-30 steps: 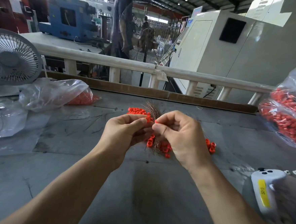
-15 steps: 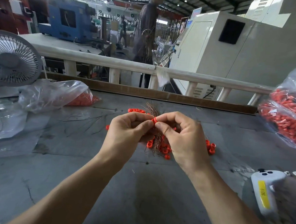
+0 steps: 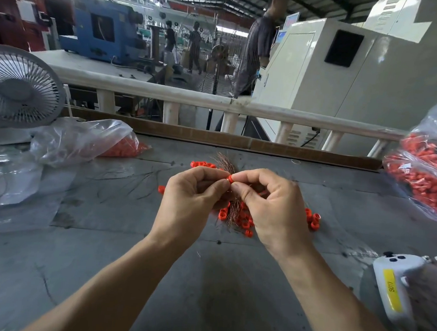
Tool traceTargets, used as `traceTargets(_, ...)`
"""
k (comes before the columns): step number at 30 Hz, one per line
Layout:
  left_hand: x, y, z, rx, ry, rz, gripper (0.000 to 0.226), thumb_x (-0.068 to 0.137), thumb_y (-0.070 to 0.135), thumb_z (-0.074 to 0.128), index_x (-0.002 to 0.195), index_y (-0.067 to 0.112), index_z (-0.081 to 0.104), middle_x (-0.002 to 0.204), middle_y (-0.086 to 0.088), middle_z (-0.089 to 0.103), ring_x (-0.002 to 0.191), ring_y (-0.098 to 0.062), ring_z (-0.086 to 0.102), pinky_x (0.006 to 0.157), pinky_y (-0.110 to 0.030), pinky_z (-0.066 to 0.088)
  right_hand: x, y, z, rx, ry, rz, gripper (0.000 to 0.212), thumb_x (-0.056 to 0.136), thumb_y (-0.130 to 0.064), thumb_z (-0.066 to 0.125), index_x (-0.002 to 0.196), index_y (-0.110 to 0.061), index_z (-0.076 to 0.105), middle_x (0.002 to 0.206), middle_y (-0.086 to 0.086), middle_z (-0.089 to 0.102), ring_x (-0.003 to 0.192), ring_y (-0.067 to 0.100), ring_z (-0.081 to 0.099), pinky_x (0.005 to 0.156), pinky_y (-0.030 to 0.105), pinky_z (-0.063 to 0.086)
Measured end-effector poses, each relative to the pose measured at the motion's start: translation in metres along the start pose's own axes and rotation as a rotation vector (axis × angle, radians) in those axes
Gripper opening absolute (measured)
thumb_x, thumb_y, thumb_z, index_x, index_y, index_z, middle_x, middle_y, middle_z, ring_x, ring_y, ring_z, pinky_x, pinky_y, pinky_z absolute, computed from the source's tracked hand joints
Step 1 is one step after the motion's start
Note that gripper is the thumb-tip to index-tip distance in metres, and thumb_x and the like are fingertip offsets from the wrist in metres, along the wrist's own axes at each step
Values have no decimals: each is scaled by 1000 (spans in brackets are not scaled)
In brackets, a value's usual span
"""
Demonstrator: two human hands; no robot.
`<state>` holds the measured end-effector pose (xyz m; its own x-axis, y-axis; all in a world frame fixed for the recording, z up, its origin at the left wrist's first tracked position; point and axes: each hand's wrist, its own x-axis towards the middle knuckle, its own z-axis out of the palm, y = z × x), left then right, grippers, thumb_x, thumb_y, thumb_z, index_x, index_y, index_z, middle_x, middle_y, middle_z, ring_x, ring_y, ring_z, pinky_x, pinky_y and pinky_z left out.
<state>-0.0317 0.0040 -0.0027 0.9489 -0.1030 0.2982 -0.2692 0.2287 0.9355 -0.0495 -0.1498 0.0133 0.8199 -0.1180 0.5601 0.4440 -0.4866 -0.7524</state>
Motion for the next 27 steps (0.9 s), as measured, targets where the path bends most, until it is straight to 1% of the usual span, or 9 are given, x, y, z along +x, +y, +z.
traceTargets(4,-1,1,-1,-3,9,-9,12,93,9,70,104,12,76,91,-8,79,87,-23,78,77,-30,63,-1,-2,1,20,-3,2,12,89,-17,80,91,-28,80,85,-14,76,82,2,72,72,11,52)
traceTargets(8,-1,3,0,-29,13,-34,12,95,8,69,104,9,75,91,-10,79,88,-24,78,79,-33,63,-1,-3,0,22,-9,8,10,92,-18,78,93,-28,79,86,-15,76,82,3,72,73,14,54)
traceTargets(13,-1,5,0,-92,8,-54,11,96,7,68,104,8,75,92,-11,79,89,-26,78,75,-30,63,-2,-5,0,-32,-16,-52,9,93,-17,76,96,-25,77,92,-12,75,91,5,71,77,11,51)
traceTargets(20,-1,3,-1,-64,16,-70,12,96,9,68,105,9,75,94,-11,79,92,-26,78,79,-35,64,-1,-5,-1,-60,-34,-79,8,93,-16,76,96,-23,78,94,-9,74,93,7,70,81,18,54)
traceTargets(23,-1,3,-1,-74,29,-107,12,96,9,68,105,8,76,92,-12,79,90,-25,77,80,-36,64,-1,-5,-1,-145,-37,-141,9,92,-16,77,98,-23,78,94,-11,71,92,7,68,79,16,52)
traceTargets(25,-1,3,0,-128,29,-168,11,96,10,68,102,7,77,90,-14,78,86,-24,76,81,-37,63,-1,-5,-1,-231,-33,-203,12,91,-16,78,101,-23,78,96,-13,67,89,6,65,77,16,51)
traceTargets(27,-1,4,1,-209,22,-241,12,96,11,68,102,5,77,89,-15,75,81,-23,72,79,-35,62,-1,-5,0,-304,-34,-239,16,89,-16,80,102,-25,76,97,-14,64,88,5,62,77,24,52)
